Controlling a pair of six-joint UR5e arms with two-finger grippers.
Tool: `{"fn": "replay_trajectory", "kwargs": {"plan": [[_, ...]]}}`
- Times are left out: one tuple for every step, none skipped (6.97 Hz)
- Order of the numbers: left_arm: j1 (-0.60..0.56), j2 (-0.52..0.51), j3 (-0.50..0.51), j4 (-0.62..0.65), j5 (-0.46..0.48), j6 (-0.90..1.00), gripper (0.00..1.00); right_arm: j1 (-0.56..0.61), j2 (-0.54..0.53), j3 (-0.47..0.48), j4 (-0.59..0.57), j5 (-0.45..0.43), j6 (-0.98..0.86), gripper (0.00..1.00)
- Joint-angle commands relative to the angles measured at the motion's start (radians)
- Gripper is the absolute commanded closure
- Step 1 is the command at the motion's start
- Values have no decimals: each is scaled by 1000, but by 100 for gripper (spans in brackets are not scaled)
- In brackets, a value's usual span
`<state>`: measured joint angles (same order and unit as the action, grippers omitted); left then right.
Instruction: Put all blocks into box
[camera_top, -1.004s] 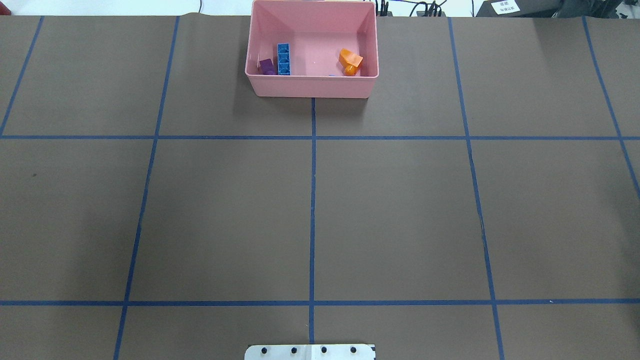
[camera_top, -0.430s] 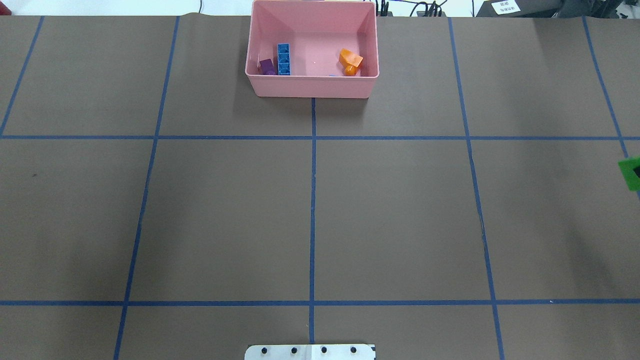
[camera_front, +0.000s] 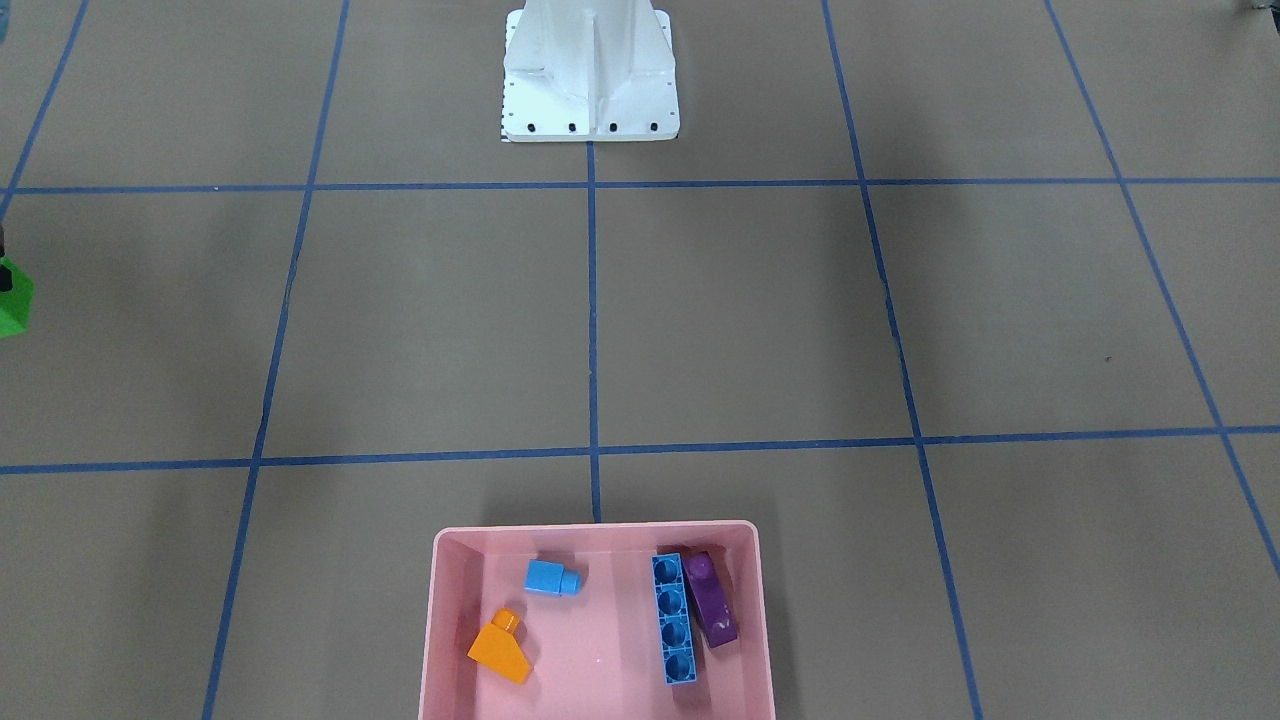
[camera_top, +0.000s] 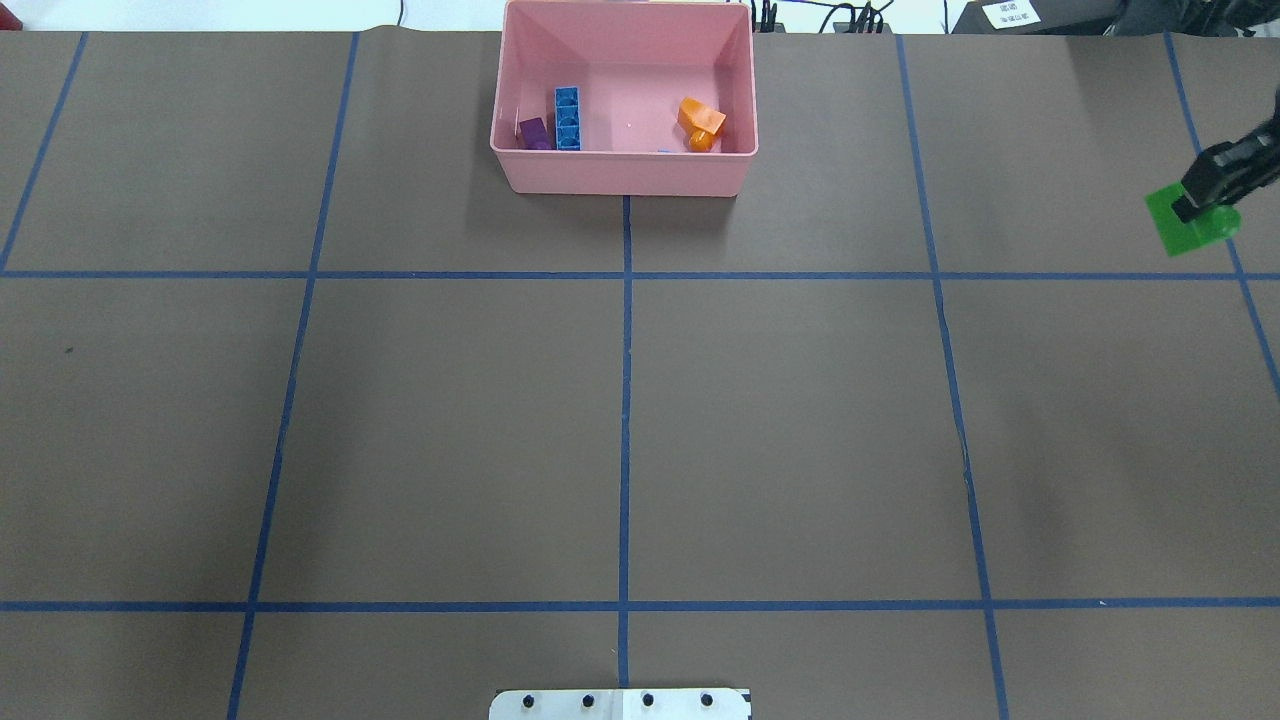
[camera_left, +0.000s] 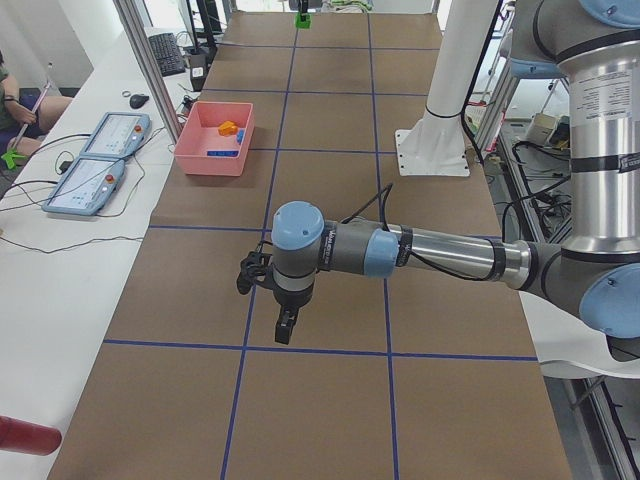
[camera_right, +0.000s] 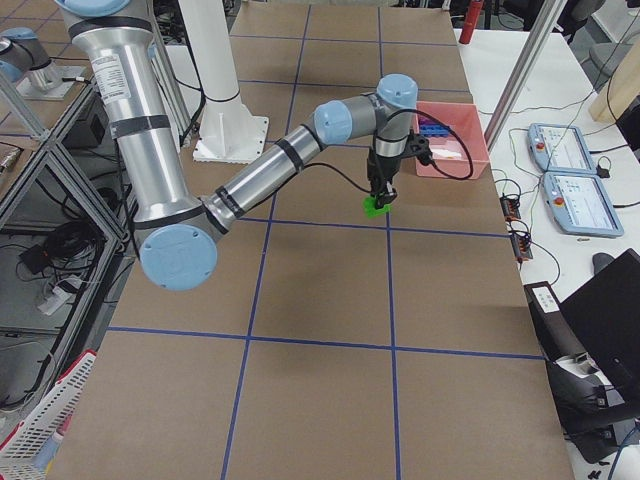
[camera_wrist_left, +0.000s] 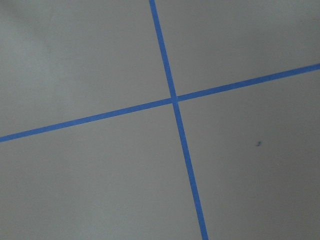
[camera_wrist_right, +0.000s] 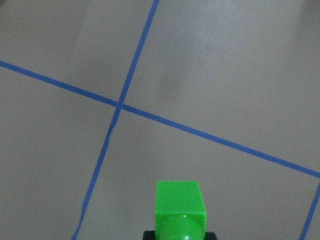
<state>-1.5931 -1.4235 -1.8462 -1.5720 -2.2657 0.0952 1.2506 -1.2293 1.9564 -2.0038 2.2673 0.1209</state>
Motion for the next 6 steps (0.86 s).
{"fn": "replay_trajectory", "kwargs": {"plan": [[-28, 21, 1, 0, -65, -9, 0, -55, 262, -169, -27, -2, 138, 100], [-31, 23, -1, 0, -86, -9, 0, -89, 377, -251, -27, -2, 214, 100], [-33, 23, -1, -2, -98, -8, 0, -132, 495, -351, -21, -5, 309, 100], [-34, 40, -7, -6, -98, -8, 0, -164, 621, -476, -17, -8, 385, 100], [-34, 41, -8, -8, -98, -8, 0, -183, 716, -596, 35, -11, 425, 100], [-33, 41, -5, -8, -98, -8, 0, -201, 734, -670, 151, -12, 483, 100]]}}
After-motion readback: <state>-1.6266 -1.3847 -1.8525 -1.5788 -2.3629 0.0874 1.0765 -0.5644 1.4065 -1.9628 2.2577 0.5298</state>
